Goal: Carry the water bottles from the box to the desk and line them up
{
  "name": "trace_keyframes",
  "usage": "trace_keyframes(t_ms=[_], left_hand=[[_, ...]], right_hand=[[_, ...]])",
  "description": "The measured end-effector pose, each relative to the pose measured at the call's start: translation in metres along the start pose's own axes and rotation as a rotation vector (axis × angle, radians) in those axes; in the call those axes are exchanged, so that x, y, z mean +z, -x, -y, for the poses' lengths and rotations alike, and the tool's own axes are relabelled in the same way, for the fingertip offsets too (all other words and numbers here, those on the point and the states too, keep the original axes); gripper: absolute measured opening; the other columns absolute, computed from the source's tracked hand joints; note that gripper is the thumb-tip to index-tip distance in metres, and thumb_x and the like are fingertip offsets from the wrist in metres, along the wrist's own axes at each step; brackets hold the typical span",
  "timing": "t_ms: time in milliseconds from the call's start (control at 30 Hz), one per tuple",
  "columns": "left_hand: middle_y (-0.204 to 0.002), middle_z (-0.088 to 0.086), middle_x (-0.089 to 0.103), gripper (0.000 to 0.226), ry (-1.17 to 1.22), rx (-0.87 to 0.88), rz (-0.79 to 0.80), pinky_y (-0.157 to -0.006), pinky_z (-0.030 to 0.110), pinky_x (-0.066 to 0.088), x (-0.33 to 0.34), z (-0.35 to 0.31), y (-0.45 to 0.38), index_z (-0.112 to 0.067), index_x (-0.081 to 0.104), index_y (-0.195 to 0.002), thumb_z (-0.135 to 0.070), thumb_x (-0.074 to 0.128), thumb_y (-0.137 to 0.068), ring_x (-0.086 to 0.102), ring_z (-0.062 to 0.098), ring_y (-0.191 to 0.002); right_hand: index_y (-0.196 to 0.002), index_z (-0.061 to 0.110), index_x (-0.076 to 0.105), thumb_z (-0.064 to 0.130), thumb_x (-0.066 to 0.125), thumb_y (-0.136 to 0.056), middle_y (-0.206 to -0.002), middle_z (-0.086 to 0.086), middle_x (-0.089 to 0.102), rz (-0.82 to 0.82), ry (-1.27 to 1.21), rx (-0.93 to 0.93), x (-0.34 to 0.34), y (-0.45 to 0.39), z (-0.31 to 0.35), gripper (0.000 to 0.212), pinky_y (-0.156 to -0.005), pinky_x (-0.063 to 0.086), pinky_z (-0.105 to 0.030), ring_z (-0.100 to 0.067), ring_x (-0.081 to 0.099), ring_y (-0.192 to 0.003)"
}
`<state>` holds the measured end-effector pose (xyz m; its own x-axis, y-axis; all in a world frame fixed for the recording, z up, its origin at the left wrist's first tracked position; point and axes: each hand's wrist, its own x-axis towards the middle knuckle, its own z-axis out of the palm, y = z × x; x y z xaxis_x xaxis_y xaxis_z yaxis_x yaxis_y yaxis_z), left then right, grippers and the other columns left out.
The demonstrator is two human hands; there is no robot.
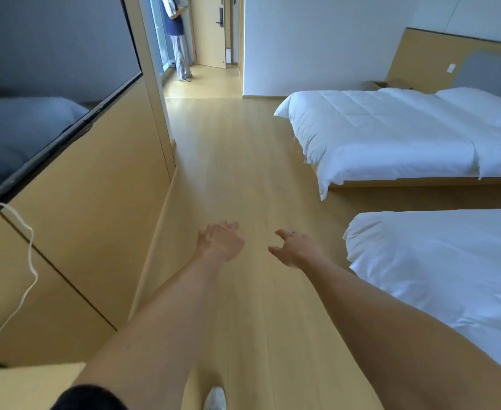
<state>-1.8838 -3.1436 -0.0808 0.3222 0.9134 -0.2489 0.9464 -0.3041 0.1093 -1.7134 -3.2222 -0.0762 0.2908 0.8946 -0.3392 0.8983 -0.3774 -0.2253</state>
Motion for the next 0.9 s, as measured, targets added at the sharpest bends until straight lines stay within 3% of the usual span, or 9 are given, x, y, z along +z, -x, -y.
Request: trace_keyframes(t_ms=[400, 900], left_hand=[[-0.161, 0.002, 0.032, 0.049, 0.005, 0.123, 0.047, -0.119, 0.042, 0.023, -0.053, 0.038, -0.17, -0.028, 0.039, -0.15, -0.042, 0.032, -0.104, 0.032, 0.025, -0.146], [-0.166, 0.0, 0.022, 0.052, -0.02, 0.076, 0.101, -0.124, 0.046, 0.013, -0.088, -0.005, -0.399, -0.031, 0.029, -0.156, -0.041, 0.028, -0.106, 0.021, 0.023, -0.152]], right_hand=[[-0.158, 0.034, 0.016, 0.059, 0.033, -0.102, -0.165, -0.003, 0.023, 0.036, 0.113, 0.07, -0.055, -0.149, 0.056, 0.064, -0.12, 0.023, -0.047, -0.026, 0.017, -0.152], [-0.159, 0.035, 0.014, 0.061, 0.03, -0.102, -0.166, -0.005, 0.018, 0.065, 0.075, 0.068, -0.117, -0.387, 0.021, 0.065, -0.123, 0.014, -0.049, -0.026, 0.011, -0.154]])
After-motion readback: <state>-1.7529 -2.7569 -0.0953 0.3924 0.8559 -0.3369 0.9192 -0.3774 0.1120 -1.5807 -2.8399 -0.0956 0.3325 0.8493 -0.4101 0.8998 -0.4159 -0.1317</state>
